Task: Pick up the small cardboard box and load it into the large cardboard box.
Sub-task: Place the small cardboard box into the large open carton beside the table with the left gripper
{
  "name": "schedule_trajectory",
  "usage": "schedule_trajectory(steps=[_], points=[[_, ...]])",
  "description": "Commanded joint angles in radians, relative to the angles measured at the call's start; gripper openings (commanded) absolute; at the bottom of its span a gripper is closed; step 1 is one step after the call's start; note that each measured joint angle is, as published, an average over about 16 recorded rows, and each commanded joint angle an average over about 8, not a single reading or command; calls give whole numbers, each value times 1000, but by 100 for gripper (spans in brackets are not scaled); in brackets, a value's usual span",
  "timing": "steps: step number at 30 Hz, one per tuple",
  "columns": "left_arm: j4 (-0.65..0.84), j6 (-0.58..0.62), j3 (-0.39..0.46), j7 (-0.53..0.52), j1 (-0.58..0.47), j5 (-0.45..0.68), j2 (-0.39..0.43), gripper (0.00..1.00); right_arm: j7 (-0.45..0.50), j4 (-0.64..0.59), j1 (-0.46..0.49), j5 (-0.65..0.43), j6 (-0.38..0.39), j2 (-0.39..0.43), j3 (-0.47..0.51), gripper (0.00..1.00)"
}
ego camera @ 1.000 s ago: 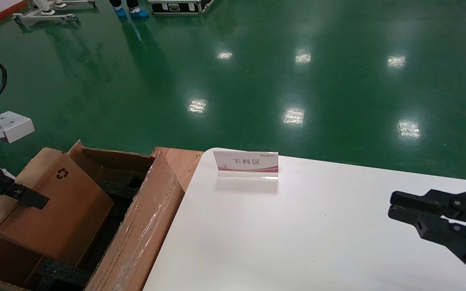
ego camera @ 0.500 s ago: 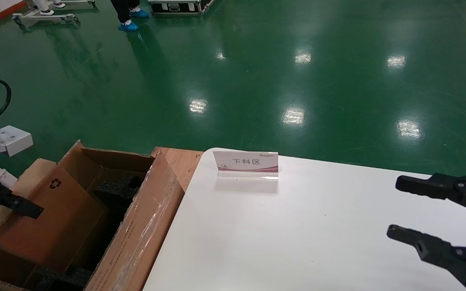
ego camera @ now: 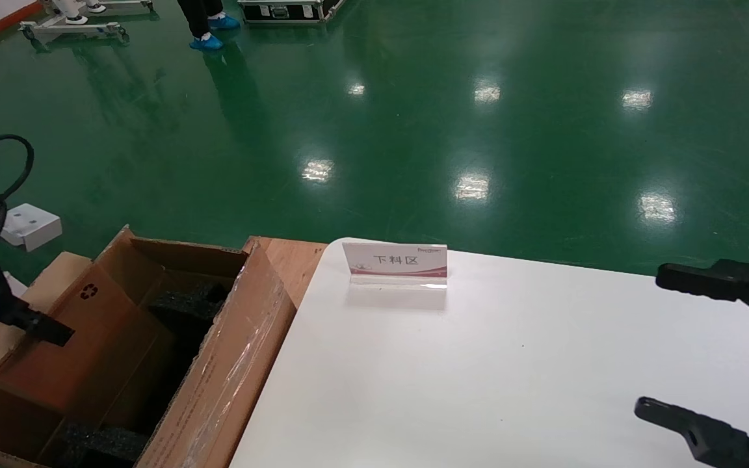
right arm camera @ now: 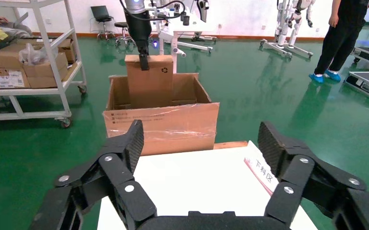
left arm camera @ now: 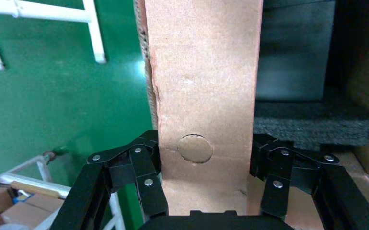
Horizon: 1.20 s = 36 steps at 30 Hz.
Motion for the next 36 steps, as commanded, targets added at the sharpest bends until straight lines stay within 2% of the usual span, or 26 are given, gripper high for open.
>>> schedule_trajectory(steps=[1,36], points=[[7,-15,2,-4,14,6,9,0,0,0,0,0,0,0,0,100],[251,-162,23,72,261,-56,111,0,-1,0,0,1,1,1,-2,100]])
